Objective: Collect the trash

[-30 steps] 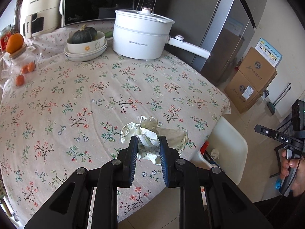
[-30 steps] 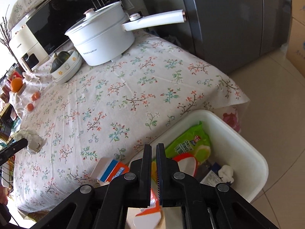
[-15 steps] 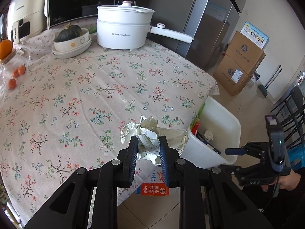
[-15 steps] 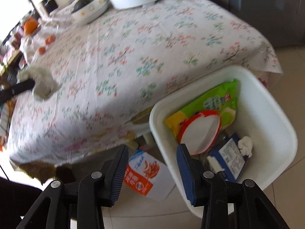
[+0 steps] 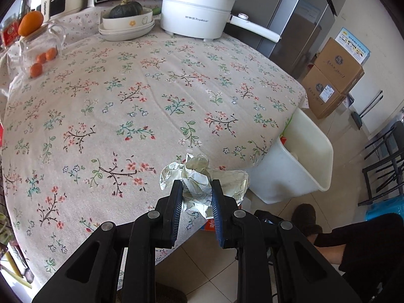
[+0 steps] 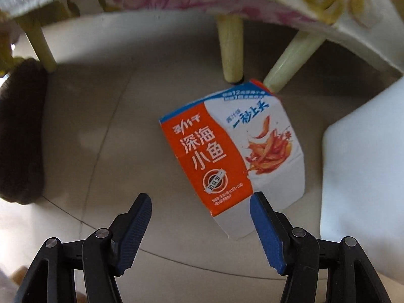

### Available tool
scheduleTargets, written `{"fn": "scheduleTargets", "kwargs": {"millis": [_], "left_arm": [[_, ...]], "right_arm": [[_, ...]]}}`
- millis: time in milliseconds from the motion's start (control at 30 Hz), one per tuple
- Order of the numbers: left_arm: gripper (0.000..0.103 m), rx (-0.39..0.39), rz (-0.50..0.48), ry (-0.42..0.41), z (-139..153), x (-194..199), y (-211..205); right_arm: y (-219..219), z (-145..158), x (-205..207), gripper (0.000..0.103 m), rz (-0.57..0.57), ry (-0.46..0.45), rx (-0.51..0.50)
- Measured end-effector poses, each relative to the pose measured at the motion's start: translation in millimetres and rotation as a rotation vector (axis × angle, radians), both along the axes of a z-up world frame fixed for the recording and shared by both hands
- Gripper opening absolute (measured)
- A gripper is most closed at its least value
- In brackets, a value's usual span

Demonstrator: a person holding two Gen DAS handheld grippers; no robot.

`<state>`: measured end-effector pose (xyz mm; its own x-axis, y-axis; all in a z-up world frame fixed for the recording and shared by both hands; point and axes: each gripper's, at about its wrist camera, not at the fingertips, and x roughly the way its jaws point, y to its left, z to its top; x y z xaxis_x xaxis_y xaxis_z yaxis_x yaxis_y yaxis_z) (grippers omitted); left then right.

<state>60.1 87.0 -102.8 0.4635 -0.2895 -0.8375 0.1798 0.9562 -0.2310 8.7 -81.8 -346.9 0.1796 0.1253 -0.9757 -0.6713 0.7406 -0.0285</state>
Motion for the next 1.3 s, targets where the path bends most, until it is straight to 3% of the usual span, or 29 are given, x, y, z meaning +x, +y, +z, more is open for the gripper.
{"fn": "scheduleTargets", "kwargs": {"millis": [200,433,500,567,600,767,867,1033,1300], "left_arm": [[0.024,-0.013,0.02,0.01,0,5,9],[0.024,-0.013,0.017,-0.004,4,7,7],[0.024,-0.014,0.015,-0.012,7,7,7],[0.024,-0.013,0.012,-0.021,10,6,6],[0.024,-0.012,0.011,-0.025,11,5,5],[0.024,-0.005,0.014,-0.04,15,3,6],[0.024,-0.015,0.021,-0.044,17,2,8],[0.024,-0.04,0.032,-0.05,22,1,11],[0.024,-0.042,0.056,-0.092,36,0,12]], "right_arm": [[17,-54,11,0.068,-0.013,-0.081,-0.134],[21,-82,30,0.067,-0.105,-0.18,-0.224],[21,-80,32,0.059,-0.095,-0.227,-0.244],[20,-76,33,0.038,-0.077,-0.279,-0.27],[19,-74,33,0.035,-0.069,-0.294,-0.275],[11,-56,35,0.012,-0.044,-0.347,-0.305],[5,-38,38,0.005,-0.066,-0.353,-0.297],[-2,2,42,0.0,-0.091,-0.319,-0.236],[-21,87,42,0.0,-0.135,-0.238,-0.115]]}}
